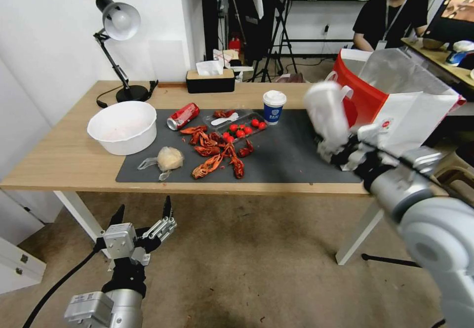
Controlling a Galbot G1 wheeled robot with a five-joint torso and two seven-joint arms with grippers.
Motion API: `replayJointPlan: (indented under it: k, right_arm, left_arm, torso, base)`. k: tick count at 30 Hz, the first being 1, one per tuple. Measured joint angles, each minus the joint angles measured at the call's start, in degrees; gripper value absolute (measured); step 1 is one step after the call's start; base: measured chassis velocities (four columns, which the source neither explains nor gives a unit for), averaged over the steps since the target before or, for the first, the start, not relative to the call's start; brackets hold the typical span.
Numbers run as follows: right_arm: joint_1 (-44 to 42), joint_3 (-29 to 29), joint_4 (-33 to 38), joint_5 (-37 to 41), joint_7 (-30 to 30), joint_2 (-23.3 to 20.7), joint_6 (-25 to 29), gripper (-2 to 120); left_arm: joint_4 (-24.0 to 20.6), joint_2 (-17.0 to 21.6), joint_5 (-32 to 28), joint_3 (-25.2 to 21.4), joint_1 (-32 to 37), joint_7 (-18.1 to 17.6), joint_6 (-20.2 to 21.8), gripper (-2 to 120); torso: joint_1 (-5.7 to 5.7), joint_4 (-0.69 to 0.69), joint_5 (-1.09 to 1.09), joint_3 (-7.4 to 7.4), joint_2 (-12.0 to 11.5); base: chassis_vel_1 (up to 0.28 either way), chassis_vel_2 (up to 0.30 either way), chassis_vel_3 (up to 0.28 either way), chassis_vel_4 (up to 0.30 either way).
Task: Pick up the trash from the table and place it into the takeout bag.
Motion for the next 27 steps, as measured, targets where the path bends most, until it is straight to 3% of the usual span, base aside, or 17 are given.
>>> replayJointPlan:
  k: [8,12,19,23,27]
  right_arm:
    - [7.0,2.9,-2.3,0.5,2.5,-6.0,3.3,45]
    - [13.7,2.9,-10.3,2.9,5.1,-9.1,5.4,45]
    - [25.8,1.1,-21.6,12.7,9.6,-12.0,2.2,45]
    - [27.0,0.5,-23.8,15.3,10.5,-12.3,0.3,45]
    - [27.2,0.1,-24.7,16.4,10.8,-12.2,-0.2,57]
  left_arm:
    - [0.0,0.1,0.0,0.0,-0.1,0.0,0.0,100]
    - [0.0,0.2,0.1,0.1,0.0,0.0,-0.5,100]
    - [0.0,0.5,-0.1,-0.2,-0.7,-0.1,-0.7,100]
    - [0.0,0.3,-0.1,-0.1,-0.9,-0.1,-0.7,100]
    - [0.0,0.3,-0.1,0.0,-0.8,-0.1,-0.8,100]
  torso:
    - [0.01,0.00,0.00,0.01,0.0]
    - [0.01,-0.01,0.01,0.01,0.0]
    - [0.01,0.00,0.00,0.01,0.0]
    - [0.00,-0.01,0.00,0.01,0.0]
    - [0.01,-0.01,0.00,0.01,0.0]
  base:
    - [0.000,0.000,0.000,0.000]
    - [0.000,0.000,0.000,0.000]
    - [0.000,0.000,0.000,0.000]
    - [0.000,0.000,0.000,0.000]
    - [0.000,0.000,0.000,0.000]
